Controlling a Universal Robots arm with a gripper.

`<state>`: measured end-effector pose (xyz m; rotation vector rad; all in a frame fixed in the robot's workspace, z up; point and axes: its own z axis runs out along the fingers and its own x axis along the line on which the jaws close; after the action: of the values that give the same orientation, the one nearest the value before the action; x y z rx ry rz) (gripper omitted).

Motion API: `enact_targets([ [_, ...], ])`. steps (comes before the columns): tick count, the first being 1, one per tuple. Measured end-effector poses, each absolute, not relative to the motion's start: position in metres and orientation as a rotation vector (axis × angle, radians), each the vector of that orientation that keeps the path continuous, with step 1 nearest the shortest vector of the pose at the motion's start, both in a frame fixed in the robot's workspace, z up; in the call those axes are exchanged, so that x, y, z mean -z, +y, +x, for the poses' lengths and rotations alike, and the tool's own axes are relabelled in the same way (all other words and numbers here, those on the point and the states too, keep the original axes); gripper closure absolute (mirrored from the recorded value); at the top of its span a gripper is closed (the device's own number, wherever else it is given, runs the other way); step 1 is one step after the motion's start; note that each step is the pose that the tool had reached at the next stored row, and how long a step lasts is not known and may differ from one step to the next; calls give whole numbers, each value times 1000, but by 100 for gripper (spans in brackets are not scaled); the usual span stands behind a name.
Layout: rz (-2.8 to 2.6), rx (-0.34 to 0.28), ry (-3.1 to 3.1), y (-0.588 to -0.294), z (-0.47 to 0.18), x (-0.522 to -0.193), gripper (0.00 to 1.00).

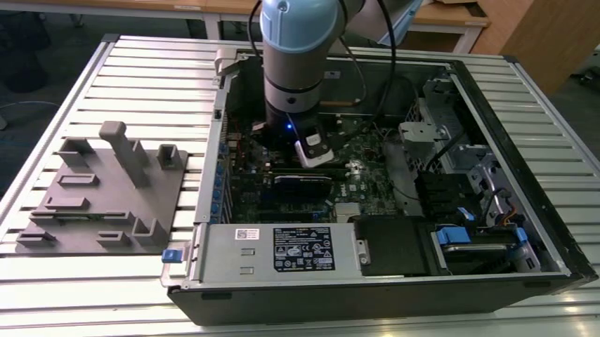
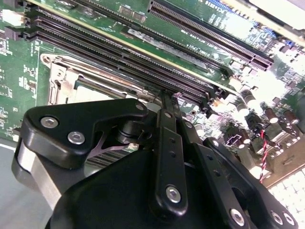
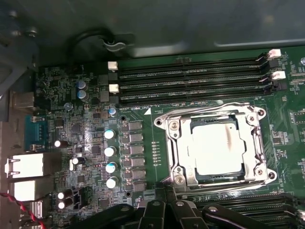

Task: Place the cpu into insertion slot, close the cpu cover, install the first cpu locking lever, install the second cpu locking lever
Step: 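Install the second cpu locking lever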

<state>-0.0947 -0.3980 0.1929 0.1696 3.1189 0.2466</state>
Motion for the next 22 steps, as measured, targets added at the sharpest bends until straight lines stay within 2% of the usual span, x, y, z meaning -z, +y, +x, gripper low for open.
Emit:
enact_targets([
  [22,169,-248,3118,-398,-94,-194,90],
])
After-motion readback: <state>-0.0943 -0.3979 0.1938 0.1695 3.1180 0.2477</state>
